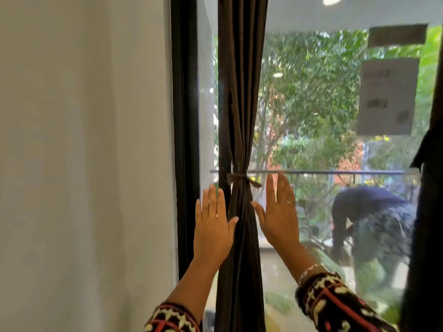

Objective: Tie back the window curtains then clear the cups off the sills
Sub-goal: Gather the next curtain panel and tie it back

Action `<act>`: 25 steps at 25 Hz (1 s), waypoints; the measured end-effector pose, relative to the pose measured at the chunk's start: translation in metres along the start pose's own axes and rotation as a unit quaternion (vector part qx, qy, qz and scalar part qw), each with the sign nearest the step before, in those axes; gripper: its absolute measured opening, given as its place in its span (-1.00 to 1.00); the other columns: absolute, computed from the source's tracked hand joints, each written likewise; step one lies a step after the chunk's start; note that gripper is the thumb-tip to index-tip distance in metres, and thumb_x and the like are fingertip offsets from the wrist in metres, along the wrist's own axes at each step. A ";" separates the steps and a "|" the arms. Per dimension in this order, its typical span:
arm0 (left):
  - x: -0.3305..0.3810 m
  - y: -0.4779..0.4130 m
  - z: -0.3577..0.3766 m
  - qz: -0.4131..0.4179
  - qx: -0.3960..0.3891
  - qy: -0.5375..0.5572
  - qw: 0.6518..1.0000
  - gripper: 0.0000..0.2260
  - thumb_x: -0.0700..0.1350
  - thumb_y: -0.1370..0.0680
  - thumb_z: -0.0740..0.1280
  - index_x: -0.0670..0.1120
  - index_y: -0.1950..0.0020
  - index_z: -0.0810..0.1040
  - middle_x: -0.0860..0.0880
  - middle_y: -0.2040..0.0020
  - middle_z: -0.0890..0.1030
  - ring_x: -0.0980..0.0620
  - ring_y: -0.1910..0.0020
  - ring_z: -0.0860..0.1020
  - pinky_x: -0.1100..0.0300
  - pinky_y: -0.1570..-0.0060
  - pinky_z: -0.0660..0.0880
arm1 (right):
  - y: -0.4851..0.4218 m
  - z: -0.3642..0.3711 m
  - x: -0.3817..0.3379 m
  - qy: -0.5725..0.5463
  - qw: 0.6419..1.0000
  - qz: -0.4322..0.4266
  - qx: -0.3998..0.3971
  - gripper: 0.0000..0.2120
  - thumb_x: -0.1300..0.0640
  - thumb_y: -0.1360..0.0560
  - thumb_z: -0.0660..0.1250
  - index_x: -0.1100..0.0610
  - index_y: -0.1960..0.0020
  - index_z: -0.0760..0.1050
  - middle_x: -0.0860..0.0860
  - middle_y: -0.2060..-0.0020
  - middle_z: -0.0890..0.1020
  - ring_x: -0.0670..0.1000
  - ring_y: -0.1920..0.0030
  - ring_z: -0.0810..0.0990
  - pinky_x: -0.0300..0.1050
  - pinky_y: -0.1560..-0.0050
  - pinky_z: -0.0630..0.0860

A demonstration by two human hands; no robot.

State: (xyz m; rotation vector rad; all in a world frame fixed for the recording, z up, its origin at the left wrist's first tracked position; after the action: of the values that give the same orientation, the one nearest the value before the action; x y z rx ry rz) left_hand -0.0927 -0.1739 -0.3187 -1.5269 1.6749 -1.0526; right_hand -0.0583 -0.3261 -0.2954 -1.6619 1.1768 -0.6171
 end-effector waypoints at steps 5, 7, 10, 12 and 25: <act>0.011 0.072 0.013 -0.009 -0.080 -0.007 0.997 -0.41 0.14 -0.54 -0.05 -0.23 -0.43 0.14 -0.26 -0.43 0.29 -0.21 -0.41 0.27 -0.16 -0.34 0.20 | 0.096 -0.004 0.011 0.023 0.995 0.043 -0.086 -0.35 -0.21 -0.55 -0.07 0.16 -0.49 0.00 0.25 -0.47 0.14 0.15 -0.45 0.00 0.06 -0.42 0.05; 0.025 0.103 0.019 0.004 -0.106 -0.002 0.994 -0.40 0.14 -0.53 -0.02 -0.24 -0.43 0.17 -0.26 -0.42 0.30 -0.21 -0.40 0.30 -0.11 -0.37 0.17 | 0.131 -0.013 0.023 0.048 0.991 0.062 -0.112 -0.36 -0.21 -0.55 -0.08 0.17 -0.48 0.03 0.27 -0.45 0.19 0.17 -0.44 0.04 0.14 -0.36 0.09; 0.051 0.140 0.029 0.021 -0.139 0.006 0.990 -0.39 0.14 -0.51 0.00 -0.25 -0.41 0.19 -0.27 -0.40 0.33 -0.22 -0.38 0.33 -0.10 -0.38 0.20 | 0.171 -0.030 0.045 0.067 0.979 0.073 -0.177 -0.34 -0.25 -0.56 -0.23 0.15 -0.50 -0.08 0.24 -0.47 0.13 0.19 -0.48 0.06 0.13 -0.41 0.09; 0.079 0.155 0.036 0.039 -0.167 0.025 0.985 -0.39 0.14 -0.51 0.01 -0.26 -0.40 0.24 -0.27 -0.39 0.35 -0.21 -0.36 0.36 -0.11 -0.36 0.24 | 0.191 -0.045 0.068 0.092 0.972 0.090 -0.195 -0.34 -0.25 -0.56 -0.21 0.17 -0.49 -0.06 0.25 -0.46 0.17 0.23 -0.46 0.15 0.14 -0.40 0.13; 0.362 0.174 0.092 0.123 -0.235 0.175 0.948 -0.40 0.14 -0.47 0.04 -0.21 -0.39 0.23 -0.22 -0.38 0.37 -0.17 -0.40 0.26 0.07 -0.39 -0.09 | 0.244 -0.176 0.299 0.250 0.933 0.160 -0.202 -0.39 -0.16 -0.48 0.02 0.18 -0.41 0.26 0.26 -0.38 0.35 0.23 -0.37 0.35 0.13 -0.32 0.20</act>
State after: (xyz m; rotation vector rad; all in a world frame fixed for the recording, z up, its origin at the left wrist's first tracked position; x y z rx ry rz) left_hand -0.1438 -0.5434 -0.4932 -1.4070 2.4325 -0.8625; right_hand -0.1826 -0.6856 -0.4834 -1.6314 2.0117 -0.6360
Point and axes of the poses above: each hand's wrist, its own y-axis away from the middle knuckle, its own z-axis out of the palm, x = y × z, the point moved 4 cm from there along -y, towards the middle knuckle
